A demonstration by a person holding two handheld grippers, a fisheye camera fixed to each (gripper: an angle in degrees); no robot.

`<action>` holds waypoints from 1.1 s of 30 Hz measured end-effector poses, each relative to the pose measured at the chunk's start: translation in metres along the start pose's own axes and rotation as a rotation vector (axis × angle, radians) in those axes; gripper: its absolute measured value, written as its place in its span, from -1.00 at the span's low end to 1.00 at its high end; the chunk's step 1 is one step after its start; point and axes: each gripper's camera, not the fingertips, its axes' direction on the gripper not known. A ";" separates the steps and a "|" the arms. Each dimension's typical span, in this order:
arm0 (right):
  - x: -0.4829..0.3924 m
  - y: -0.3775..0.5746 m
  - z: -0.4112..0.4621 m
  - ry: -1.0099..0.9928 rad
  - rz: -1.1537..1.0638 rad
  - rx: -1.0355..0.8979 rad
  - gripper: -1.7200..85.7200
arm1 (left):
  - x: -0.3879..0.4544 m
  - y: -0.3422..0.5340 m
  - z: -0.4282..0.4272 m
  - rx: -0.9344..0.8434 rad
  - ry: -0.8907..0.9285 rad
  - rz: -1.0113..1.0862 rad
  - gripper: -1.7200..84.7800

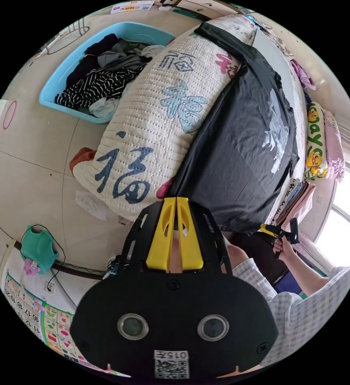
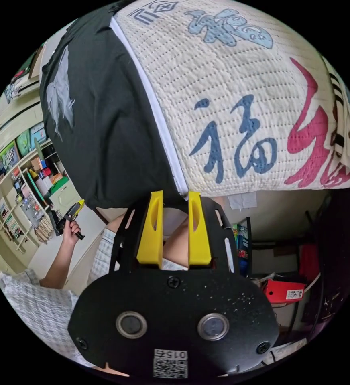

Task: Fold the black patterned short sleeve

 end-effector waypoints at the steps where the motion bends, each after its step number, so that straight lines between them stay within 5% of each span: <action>1: -0.004 -0.002 0.009 -0.002 -0.004 0.004 -0.81 | 0.008 -0.001 -0.002 -0.007 -0.019 0.003 -0.98; 8: -0.067 -0.020 0.116 0.096 -0.115 -0.016 -0.90 | 0.048 -0.003 -0.008 -0.028 -0.142 0.063 -0.98; 25: -0.230 -0.090 0.385 0.223 0.055 0.016 -0.97 | 0.111 -0.003 0.046 0.024 -0.288 0.090 -0.97; 33: -0.275 -0.106 0.501 0.161 0.037 0.063 -0.95 | 0.113 -0.021 0.049 -0.106 -0.173 0.145 -0.92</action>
